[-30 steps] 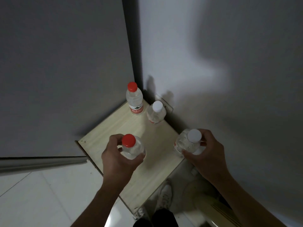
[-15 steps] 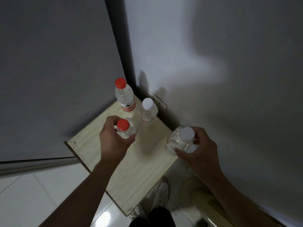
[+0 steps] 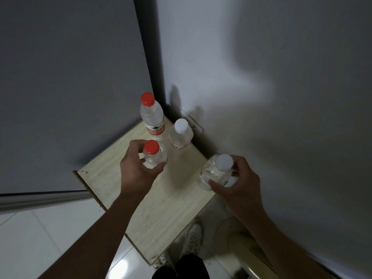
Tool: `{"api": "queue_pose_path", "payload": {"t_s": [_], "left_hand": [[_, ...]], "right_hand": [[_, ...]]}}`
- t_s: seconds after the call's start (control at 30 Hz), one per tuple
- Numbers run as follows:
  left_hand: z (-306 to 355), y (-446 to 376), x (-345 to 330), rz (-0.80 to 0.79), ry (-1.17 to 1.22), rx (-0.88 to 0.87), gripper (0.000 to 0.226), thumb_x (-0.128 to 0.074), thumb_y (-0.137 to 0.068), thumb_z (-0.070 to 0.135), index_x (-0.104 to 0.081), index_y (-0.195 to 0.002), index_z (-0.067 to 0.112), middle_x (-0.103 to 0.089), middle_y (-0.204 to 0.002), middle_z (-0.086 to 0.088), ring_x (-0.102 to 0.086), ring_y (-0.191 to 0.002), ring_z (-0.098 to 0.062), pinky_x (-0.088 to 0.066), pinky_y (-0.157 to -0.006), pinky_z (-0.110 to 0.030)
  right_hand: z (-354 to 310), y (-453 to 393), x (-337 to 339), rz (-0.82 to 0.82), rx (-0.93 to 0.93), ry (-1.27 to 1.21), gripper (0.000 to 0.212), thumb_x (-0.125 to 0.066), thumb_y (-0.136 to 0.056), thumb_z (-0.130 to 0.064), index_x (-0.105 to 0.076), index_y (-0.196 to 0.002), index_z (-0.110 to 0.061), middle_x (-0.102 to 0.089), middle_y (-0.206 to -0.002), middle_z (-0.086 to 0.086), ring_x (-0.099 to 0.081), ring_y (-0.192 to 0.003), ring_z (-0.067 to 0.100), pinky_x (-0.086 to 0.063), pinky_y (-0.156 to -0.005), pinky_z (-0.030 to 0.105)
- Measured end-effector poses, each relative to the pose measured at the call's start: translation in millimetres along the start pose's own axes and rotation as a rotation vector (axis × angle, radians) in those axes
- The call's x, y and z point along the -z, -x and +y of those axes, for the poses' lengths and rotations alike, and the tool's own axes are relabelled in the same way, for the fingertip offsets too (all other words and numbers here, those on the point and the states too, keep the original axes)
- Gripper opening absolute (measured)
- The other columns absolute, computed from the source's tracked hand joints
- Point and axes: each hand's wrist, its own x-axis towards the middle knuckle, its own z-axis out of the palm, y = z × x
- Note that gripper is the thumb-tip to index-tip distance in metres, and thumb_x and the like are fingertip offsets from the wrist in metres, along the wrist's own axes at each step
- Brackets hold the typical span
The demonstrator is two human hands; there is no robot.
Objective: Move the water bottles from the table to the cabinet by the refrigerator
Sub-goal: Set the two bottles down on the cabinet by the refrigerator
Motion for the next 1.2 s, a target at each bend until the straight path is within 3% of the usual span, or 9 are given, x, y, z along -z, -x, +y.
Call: {"api": "queue_pose_path", "payload": {"t_s": [0.4, 0.53, 0.7, 0.77, 0.87, 0.97, 1.1, 1.2], "left_hand": [[-1, 2, 3, -0.004, -0.017, 0.031, 0.064, -0.091, -0.065, 0.017, -0.047, -0.11, 0.03, -0.05, -0.102, 0.03, -0.052, -0.096, 0.016, -0.044, -0.08, -0.012], [0, 1, 3, -0.008, -0.019, 0.031, 0.063, -0.091, -0.066, 0.017, -0.049, -0.112, 0.026, -0.054, -0.104, 0.02, -0.054, -0.097, 0.011, -0.046, -0.081, -0.013], [-6, 0, 5, -0.07, -0.06, 0.074, 0.061, -0.087, -0.071, 0.023, -0.052, -0.12, 0.021, -0.059, -0.112, 0.01, -0.059, -0.103, -0.008, -0.055, -0.082, -0.027], [-12, 4, 10, -0.095, -0.125, 0.11, 0.063, -0.086, -0.072, 0.026, -0.051, -0.124, 0.018, -0.06, -0.116, 0.007, -0.058, -0.105, -0.011, -0.057, -0.084, -0.032], [-13, 13, 24, -0.125, -0.198, 0.146, 0.068, -0.086, -0.073, 0.031, -0.051, -0.13, 0.017, -0.062, -0.124, 0.0, -0.058, -0.108, -0.013, -0.057, -0.087, -0.034], [0, 16, 40, -0.138, -0.235, 0.149, 0.066, -0.084, -0.074, 0.035, -0.052, -0.129, 0.019, -0.062, -0.124, 0.001, -0.059, -0.108, -0.013, -0.057, -0.088, -0.039], [34, 10, 65, -0.117, -0.274, 0.117, 0.057, -0.081, -0.079, 0.033, -0.056, -0.128, 0.019, -0.063, -0.126, 0.001, -0.06, -0.107, -0.014, -0.057, -0.09, -0.043], [69, 3, 88, -0.086, -0.297, 0.063, 0.053, -0.077, -0.082, 0.036, -0.056, -0.128, 0.02, -0.063, -0.125, 0.001, -0.06, -0.106, -0.014, -0.057, -0.088, -0.042]], "right_hand": [[8, -16, -35, 0.016, -0.047, -0.016, 0.064, -0.091, -0.061, -0.011, -0.054, -0.111, -0.023, -0.059, -0.101, -0.022, -0.057, -0.095, -0.016, -0.044, -0.078, 0.0], [5, -18, -38, -0.003, -0.049, -0.008, 0.066, -0.09, -0.061, -0.011, -0.052, -0.112, -0.026, -0.06, -0.102, -0.019, -0.057, -0.095, -0.011, -0.046, -0.077, 0.004], [0, -20, -36, -0.039, -0.075, 0.016, 0.069, -0.091, -0.061, -0.015, -0.051, -0.116, -0.025, -0.058, -0.103, -0.017, -0.057, -0.093, -0.008, -0.044, -0.076, 0.002], [-1, -20, -33, -0.078, -0.107, 0.018, 0.078, -0.092, -0.06, -0.02, -0.05, -0.125, -0.021, -0.059, -0.111, -0.012, -0.058, -0.098, -0.001, -0.048, -0.084, 0.009], [-10, -17, -27, -0.121, -0.129, 0.038, 0.092, -0.092, -0.057, -0.033, -0.045, -0.135, -0.022, -0.058, -0.123, -0.005, -0.057, -0.111, 0.012, -0.052, -0.096, 0.032], [-30, -19, -18, -0.147, -0.105, 0.051, 0.098, -0.088, -0.055, -0.05, -0.041, -0.138, -0.027, -0.055, -0.13, -0.004, -0.055, -0.118, 0.013, -0.053, -0.097, 0.037], [-75, -24, 1, -0.157, -0.061, 0.028, 0.083, -0.088, -0.064, -0.042, -0.043, -0.133, -0.03, -0.052, -0.121, -0.01, -0.053, -0.106, -0.001, -0.042, -0.085, 0.009], [-117, -26, 20, -0.183, 0.015, 0.072, 0.054, -0.082, -0.072, -0.045, -0.051, -0.115, -0.037, -0.055, -0.103, -0.02, -0.056, -0.093, -0.003, -0.048, -0.079, 0.016]]}}
